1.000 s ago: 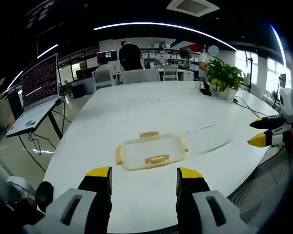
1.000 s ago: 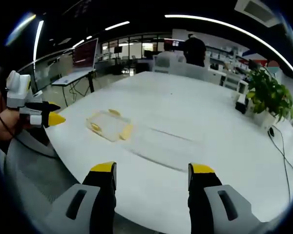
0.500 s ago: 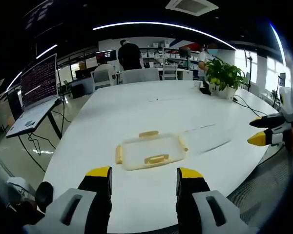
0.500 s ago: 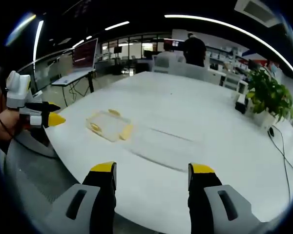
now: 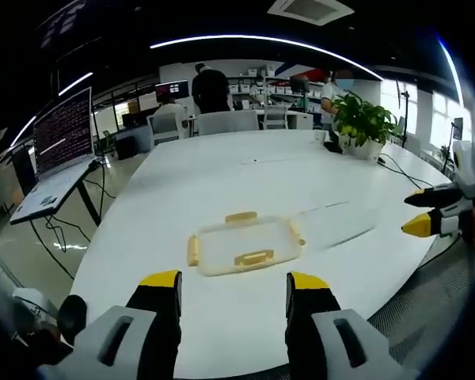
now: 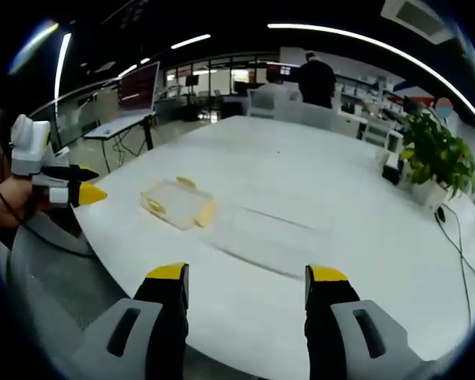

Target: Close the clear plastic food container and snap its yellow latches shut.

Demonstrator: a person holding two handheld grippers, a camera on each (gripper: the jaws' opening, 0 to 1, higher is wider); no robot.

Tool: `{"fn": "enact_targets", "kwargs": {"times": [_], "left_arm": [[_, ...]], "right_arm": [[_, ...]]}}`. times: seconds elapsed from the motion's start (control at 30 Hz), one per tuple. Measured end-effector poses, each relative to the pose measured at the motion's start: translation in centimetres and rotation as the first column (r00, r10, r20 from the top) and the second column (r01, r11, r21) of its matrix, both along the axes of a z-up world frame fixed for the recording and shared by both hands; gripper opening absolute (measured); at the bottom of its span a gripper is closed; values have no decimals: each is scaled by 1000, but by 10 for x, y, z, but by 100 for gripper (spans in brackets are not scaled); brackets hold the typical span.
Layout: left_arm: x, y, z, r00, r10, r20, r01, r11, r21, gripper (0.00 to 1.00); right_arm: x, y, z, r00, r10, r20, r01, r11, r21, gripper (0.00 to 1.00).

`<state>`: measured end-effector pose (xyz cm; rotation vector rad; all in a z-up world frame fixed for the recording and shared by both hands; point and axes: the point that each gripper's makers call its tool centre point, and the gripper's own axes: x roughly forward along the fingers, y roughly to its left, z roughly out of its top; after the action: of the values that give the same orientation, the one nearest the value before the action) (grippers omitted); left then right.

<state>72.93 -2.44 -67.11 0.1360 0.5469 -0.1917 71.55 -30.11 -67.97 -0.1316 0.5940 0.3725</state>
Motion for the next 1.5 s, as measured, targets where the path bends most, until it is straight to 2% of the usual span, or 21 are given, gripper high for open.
{"fn": "enact_targets", "kwargs": {"times": [1.5], "left_arm": [[1,-1,-1,1000,-3,-3,3,1000,4,47]], "right_arm": [[0,-1,-2,1000,5,-8,-5,1000,-10,55]]}}
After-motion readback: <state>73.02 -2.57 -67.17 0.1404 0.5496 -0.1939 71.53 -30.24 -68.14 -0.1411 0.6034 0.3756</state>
